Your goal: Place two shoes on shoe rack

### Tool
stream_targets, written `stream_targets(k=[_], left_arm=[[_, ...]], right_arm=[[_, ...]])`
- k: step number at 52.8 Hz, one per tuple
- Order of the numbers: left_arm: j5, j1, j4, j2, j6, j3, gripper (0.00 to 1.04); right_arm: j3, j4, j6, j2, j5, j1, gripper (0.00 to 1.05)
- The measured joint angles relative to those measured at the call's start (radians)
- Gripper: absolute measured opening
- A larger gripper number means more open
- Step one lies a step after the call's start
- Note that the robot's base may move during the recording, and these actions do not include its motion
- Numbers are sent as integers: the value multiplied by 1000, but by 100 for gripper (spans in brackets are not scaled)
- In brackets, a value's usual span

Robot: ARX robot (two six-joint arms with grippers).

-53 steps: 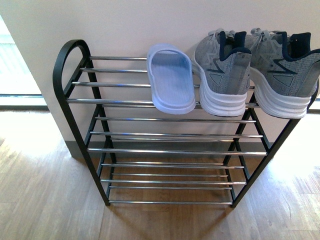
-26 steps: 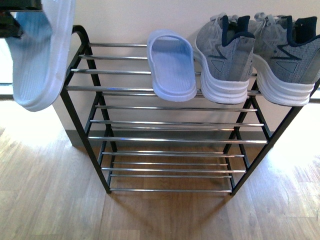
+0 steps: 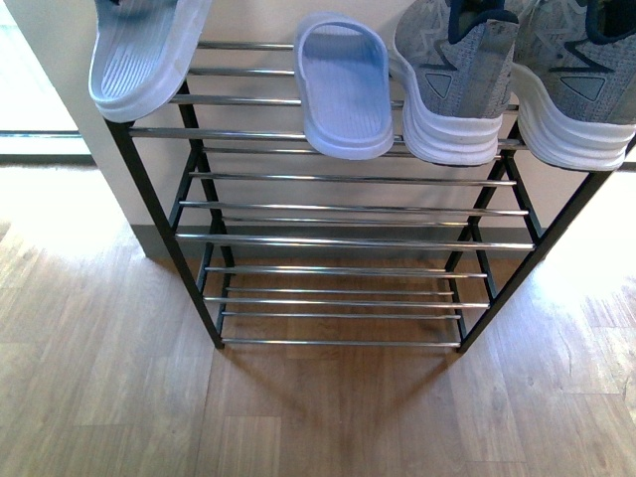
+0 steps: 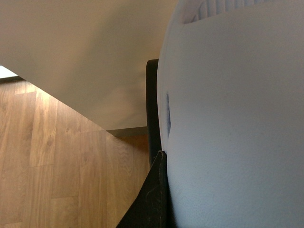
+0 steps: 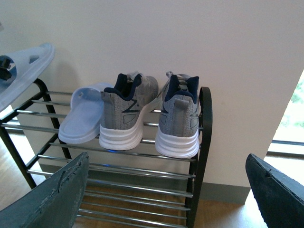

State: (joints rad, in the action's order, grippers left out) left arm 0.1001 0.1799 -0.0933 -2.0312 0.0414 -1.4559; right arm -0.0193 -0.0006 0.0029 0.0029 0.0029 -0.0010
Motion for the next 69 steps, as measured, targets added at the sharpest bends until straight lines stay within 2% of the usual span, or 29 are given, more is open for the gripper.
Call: stream_targets(k=[18,38,48,50,67,69], left_arm=[[12,41,-107,-138,42,-185,2],[80,87,-158,-197,58,-235,3],[83,85,-148,-196,54,-235,26],[80,85,-136,-193,44,-232,35],[57,89,-74,-105,0,-164,79],[57,89,-60,-87,-9,-149,88]], right_arm=[[0,0,0,0,0,0,96],[0,0,0,0,0,0,96],[0,0,0,0,0,0,96],[0,0,0,0,0,0,96],[0,0,0,0,0,0,96],[0,0,0,0,0,0,96]])
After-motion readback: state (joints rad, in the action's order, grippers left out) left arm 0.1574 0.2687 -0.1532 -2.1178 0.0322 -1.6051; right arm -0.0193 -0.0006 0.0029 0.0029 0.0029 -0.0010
